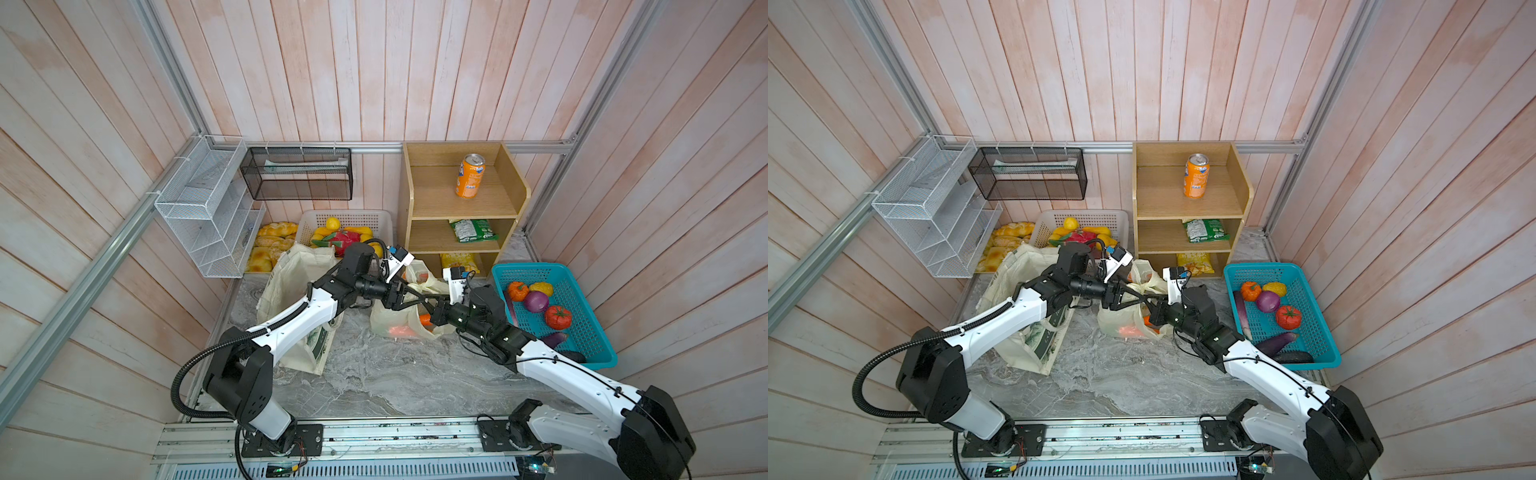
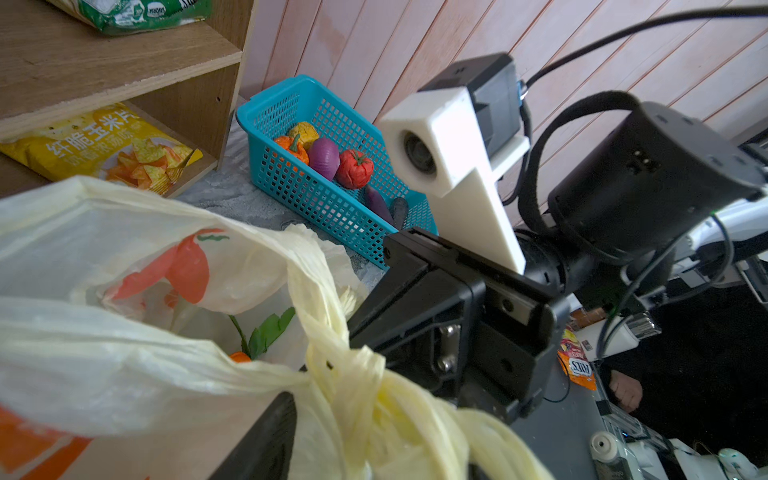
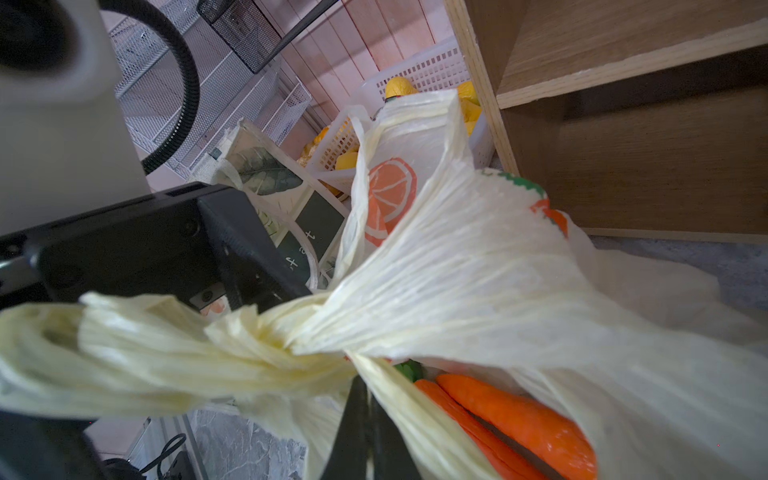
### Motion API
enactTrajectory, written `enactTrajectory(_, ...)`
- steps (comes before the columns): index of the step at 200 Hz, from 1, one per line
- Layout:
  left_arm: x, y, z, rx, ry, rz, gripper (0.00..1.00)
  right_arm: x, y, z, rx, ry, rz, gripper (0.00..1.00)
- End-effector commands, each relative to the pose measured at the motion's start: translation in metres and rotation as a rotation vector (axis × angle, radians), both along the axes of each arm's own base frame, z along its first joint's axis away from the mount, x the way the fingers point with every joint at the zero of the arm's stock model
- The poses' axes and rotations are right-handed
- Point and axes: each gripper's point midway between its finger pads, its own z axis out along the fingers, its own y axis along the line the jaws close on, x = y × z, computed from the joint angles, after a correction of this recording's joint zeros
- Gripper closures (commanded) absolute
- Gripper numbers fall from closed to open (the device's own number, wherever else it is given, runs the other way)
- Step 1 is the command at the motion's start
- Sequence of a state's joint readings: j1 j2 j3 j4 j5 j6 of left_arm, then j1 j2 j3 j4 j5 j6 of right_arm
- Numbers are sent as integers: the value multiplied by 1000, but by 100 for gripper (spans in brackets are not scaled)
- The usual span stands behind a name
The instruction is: Place the mixed food into the grocery bags and tie them
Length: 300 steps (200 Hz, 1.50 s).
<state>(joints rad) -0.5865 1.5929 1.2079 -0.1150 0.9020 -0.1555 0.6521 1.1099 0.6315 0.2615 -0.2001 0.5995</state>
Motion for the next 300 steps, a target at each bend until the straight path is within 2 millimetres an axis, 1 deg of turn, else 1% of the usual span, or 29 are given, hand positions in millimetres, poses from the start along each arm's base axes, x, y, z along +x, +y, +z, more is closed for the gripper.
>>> enactTrajectory(1,13,-6,2,-21,-29,52,35,-2,2,1,7,-3,13,100)
enactTrajectory(16,17,-6,3,-33,-40,74,38,-3,1,-1,4,-1,12,100)
enactTrajectory(29,18,-6,6,-46,-48,83,44,-3,0,-1,5,-1,9,100)
enactTrajectory(49,22,-7,7,-52,-51,91,59,-4,-2,-3,4,3,3,100)
enactTrajectory(78,24,-9,3,-51,-38,87,81,-6,-5,-4,4,0,-5,100)
enactTrajectory(103,25,-8,3,-51,-43,98,100,-6,-13,-4,-13,-6,-33,100)
enactTrajectory(128,26,-5,10,-68,-68,127,100,-2,-32,-4,-6,19,-72,100)
enactTrajectory(144,28,-1,14,-82,-86,159,100,-6,-42,-1,17,50,-75,83)
enactTrajectory(159,28,1,18,-106,-111,186,100,-13,-46,12,54,63,-69,72)
enactTrajectory(165,27,1,19,-116,-125,195,100,-16,-47,17,69,70,-66,69)
enactTrajectory(178,27,2,19,-120,-154,219,100,-22,-46,30,105,81,-50,65)
enactTrajectory(195,26,2,19,-129,-177,236,100,-28,-44,44,163,104,-30,57)
enactTrajectory(206,27,2,19,-136,-185,242,100,-30,-40,50,208,128,-12,51)
enactTrajectory(224,28,2,20,-137,-197,259,100,-36,-31,58,294,182,32,38)
enactTrajectory(240,28,3,22,-142,-208,269,100,-41,-23,63,367,212,66,30)
enactTrajectory(261,28,5,24,-148,-216,281,100,-43,-16,67,437,248,78,26)
enactTrajectory(281,26,6,25,-152,-219,286,100,-41,-12,71,505,274,70,25)
enactTrajectory(300,25,6,25,-154,-218,287,100,-37,-9,70,550,299,67,25)
